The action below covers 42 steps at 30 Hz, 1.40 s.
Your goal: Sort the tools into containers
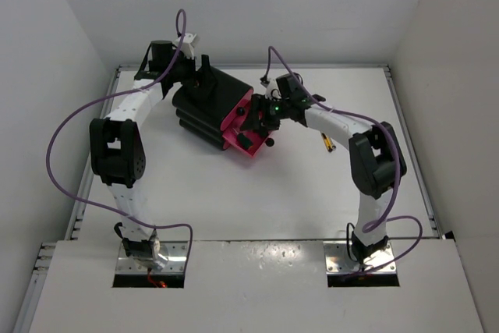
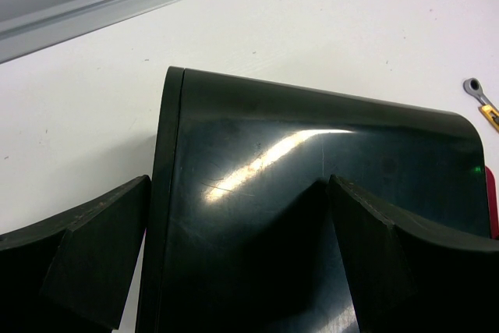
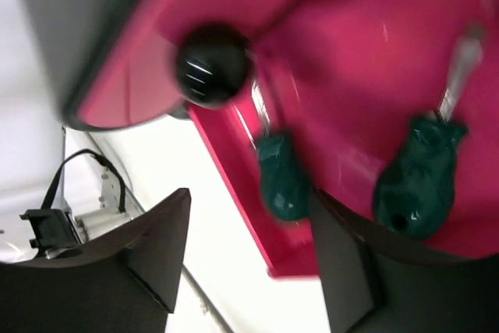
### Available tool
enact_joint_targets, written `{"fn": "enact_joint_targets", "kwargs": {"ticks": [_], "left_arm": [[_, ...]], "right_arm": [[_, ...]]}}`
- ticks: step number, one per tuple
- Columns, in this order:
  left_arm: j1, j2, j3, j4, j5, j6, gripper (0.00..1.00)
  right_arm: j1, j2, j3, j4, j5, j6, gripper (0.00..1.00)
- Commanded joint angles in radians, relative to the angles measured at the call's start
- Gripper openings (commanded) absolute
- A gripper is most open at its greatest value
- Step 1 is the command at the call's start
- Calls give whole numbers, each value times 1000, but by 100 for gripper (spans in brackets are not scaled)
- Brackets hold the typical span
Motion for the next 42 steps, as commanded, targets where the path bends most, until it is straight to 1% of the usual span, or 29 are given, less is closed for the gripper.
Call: {"fn": "enact_joint_targets", "kwargs": {"ticks": [1, 4, 7, 11, 12, 13, 14, 15, 16, 17, 20, 23, 25, 27, 30, 31, 32, 33, 34, 35, 36, 37, 38, 39, 40, 41, 42], "left_arm": [[-29, 129, -83, -274, -115, 96, 99], [-29, 129, -83, -274, -115, 96, 99], [-29, 129, -83, -274, -115, 96, 99], [-29, 129, -83, -274, -105, 96, 99], [-29, 129, -83, -274, -105, 96, 99], [-29, 129, -83, -274, -105, 96, 99], [-29, 129, -83, -274, -96, 96, 99], [-29, 129, -83, -274, -96, 96, 99], [-29, 129, -83, -274, -96, 96, 99], [-29, 129, -83, -274, -96, 96, 99], [-29, 129, -83, -274, -96, 96, 99], [-29, 129, -83, -274, -96, 96, 99], [-29, 129, -83, -274, -96, 96, 99], [-29, 129, -83, -274, -96, 96, 99], [-29, 129, -83, -274, -96, 96, 99], [-29, 120, -83, -274, -96, 96, 99], [-29, 120, -83, -274, -96, 96, 99], [-29, 120, -83, -274, -96, 96, 99], [-29, 120, -83, -274, -96, 96, 99], [-29, 120, -83, -274, -96, 96, 99], [-29, 120, -83, -274, -96, 96, 99], [-29, 120, -83, -283, -96, 96, 99], [-29, 120, -83, -283, -96, 96, 99], [-29, 120, -83, -283, -96, 96, 99], [-29, 120, -83, -283, -96, 96, 99], [-29, 120, -83, -283, -96, 96, 99], [-29, 120, -83, -283, -96, 96, 99]], "right_arm": [[10, -6, 76, 29, 20, -34, 64], [10, -42, 85, 11, 10, -67, 66], [-10, -109, 61, -2, -32, -113, 61], [-71, -294, -57, -23, -63, -290, 59], [-89, -318, -123, -40, -75, -327, 58], [-121, -339, -152, -55, -76, -431, 58], [-135, -373, -204, -92, -63, -493, 58], [-146, -385, -229, -107, -42, -554, 58], [-158, -394, -274, -120, -13, -649, 58], [-158, -395, -289, -120, 30, -688, 59], [-169, -355, -300, -206, 90, -789, 60], [-160, -318, -311, -187, 110, -777, 62], [-160, -309, -334, -122, 122, -740, 64], [-160, -292, -334, -80, 95, -647, 64], [-195, -217, -294, -89, -41, -458, 64], [-204, -207, -306, -59, -136, -405, 64], [-214, -207, -329, -22, -176, -345, 64], [-226, -207, -387, 18, -213, -235, 64], [-226, -207, -418, 123, -279, -173, 64], [-226, -207, -447, 176, -313, -115, 63], [-235, -207, -497, 229, -374, 6, 61], [-235, -197, -524, 342, -401, 69, 60], [-244, -172, -550, 412, -427, 138, 59], [-256, -152, -597, 476, -475, 272, 56], [-257, -131, -619, 547, -500, 342, 54], [-267, -88, -642, 692, -517, 408, 48], [-279, -73, -689, 781, -539, 542, 45]]}}
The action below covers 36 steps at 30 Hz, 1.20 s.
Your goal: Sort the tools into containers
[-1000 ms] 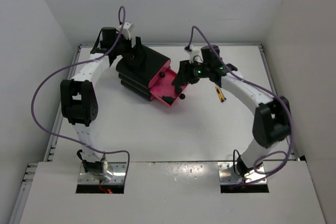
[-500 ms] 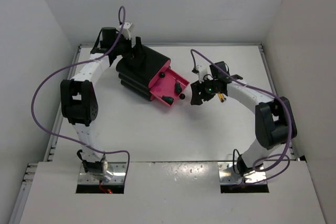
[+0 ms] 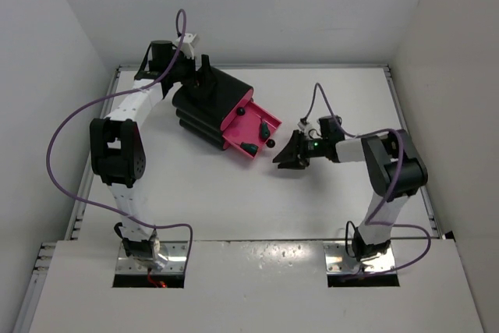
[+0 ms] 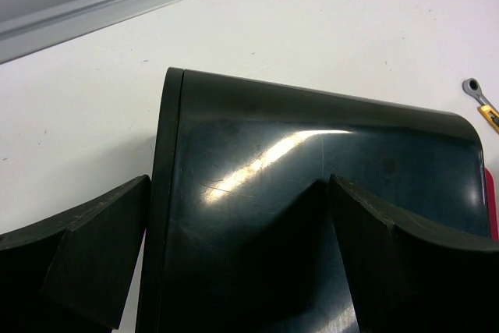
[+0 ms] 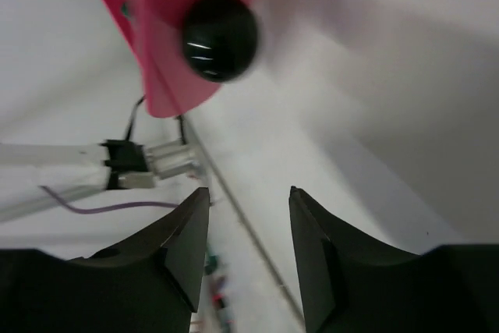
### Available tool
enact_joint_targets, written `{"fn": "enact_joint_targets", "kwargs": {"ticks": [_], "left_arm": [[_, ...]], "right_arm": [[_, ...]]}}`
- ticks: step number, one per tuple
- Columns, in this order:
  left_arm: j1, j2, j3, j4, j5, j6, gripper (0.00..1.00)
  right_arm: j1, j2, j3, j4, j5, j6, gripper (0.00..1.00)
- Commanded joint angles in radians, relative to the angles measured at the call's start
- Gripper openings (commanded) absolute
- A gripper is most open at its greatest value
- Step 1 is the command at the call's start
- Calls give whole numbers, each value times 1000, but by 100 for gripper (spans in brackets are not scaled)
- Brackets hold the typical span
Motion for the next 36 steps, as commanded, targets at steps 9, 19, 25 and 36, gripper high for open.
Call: {"fn": "enact_joint_targets", "kwargs": {"ticks": [9, 19, 25, 36], "left_arm": [[-29, 118, -93, -286, -100, 107, 99], [-29, 118, -93, -286, -110, 107, 99], [-29, 128, -93, -286, -110, 107, 99], [-29, 128, -93, -286, -110, 107, 99]], "right_arm": [[-75, 218, -75, 861, -198, 710, 42], [-75, 320, -11, 956, -187, 772, 42], [-65, 355, 23, 1001, -164, 794, 46], [-56, 402, 74, 1010, -132, 783, 50]]}}
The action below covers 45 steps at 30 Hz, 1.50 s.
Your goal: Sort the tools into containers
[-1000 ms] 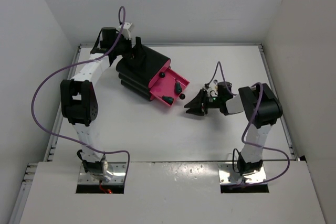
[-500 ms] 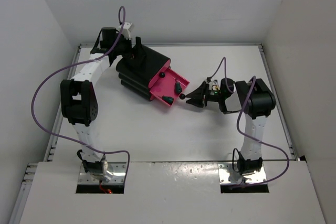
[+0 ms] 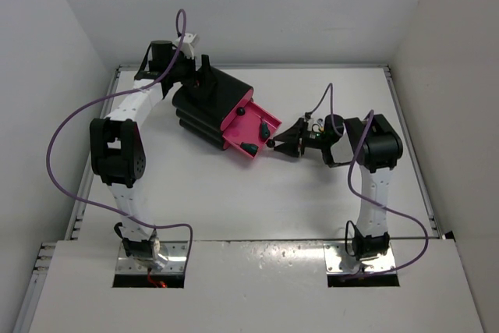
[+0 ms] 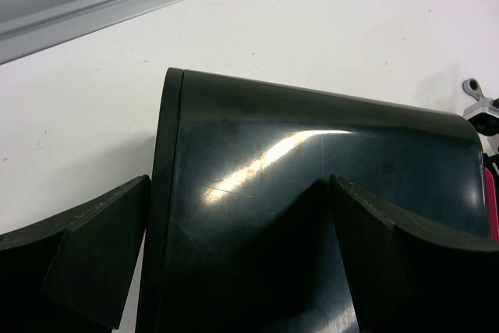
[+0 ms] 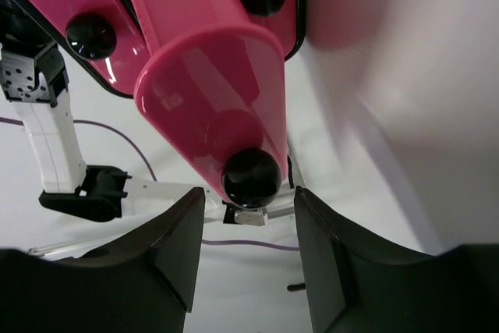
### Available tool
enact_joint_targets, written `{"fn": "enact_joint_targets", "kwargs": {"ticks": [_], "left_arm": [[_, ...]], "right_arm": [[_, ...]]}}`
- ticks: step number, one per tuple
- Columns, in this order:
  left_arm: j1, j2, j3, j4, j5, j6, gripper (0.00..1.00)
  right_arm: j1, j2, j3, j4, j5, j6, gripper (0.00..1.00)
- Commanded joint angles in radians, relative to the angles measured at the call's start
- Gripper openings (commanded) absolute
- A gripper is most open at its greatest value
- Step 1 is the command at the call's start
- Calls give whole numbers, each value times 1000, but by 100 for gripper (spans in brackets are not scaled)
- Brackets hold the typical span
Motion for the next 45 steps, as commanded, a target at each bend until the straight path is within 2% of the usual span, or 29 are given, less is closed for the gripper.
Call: {"fn": "enact_joint_targets", "kwargs": {"ticks": [1, 5, 11, 18, 20, 27, 45], "left_arm": [[-29, 128, -92, -288, -110, 107, 99], [-29, 128, -92, -288, -119, 116, 99], [-29, 128, -92, -288, -119, 116, 99], [-29, 137, -92, -297, -119, 116, 99], [-29, 137, -92, -297, -119, 116, 99], [-29, 137, -92, -297, -119, 116, 99], [-29, 128, -142, -297, -110, 134, 99]], "right_arm": [[13, 21, 39, 84, 26, -6, 50], [22, 42, 59, 84, 35, -6, 44], [42, 66, 91, 122, 35, 4, 43], [52, 75, 111, 145, 35, 13, 21], [61, 75, 111, 171, 35, 29, 19], [70, 63, 187, 162, 55, 43, 18], [150, 193, 441, 105, 96, 52, 19]]}}
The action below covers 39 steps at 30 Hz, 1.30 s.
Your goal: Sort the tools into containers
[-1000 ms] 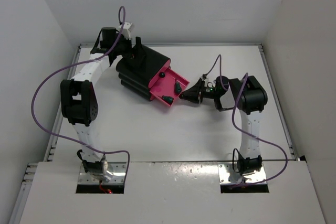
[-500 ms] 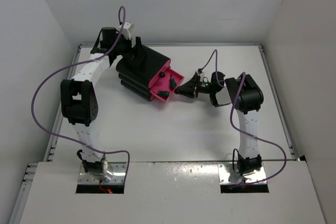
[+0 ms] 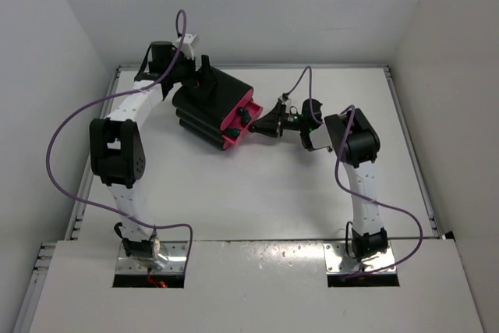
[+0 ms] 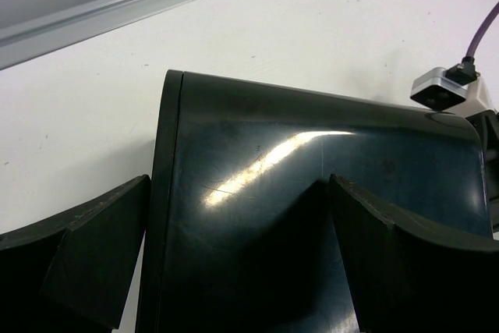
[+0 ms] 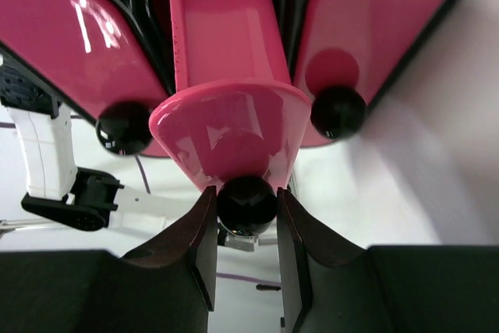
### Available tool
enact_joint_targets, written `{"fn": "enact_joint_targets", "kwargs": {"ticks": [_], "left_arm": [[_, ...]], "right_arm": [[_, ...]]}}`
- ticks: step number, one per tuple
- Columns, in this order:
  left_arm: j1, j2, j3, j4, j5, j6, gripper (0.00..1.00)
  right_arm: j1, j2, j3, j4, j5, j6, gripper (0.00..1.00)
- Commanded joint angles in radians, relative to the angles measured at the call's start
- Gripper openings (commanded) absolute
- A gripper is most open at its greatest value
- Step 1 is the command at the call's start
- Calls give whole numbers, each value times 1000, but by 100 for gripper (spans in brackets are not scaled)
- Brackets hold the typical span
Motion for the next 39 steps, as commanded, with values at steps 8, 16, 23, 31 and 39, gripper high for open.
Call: {"fn": "enact_joint_targets", "kwargs": {"ticks": [8, 16, 23, 31, 39], "left_arm": [[-29, 101, -157, -323, -122, 142, 99], [-29, 92, -166, -323, -131, 152, 99], [-29, 92, -175, -323, -131, 152, 99], [-29, 83, -175, -323, -112, 133, 99], [-29, 83, -175, -314, -112, 133, 99]], "right_arm": [[82, 91, 153, 105, 101, 25, 22], [114, 129, 210, 86, 130, 16, 37], [114, 93, 196, 86, 85, -21, 54], [17, -207, -43, -16, 16, -195, 54], [3, -404, 44, -695, 74, -804, 55]]}}
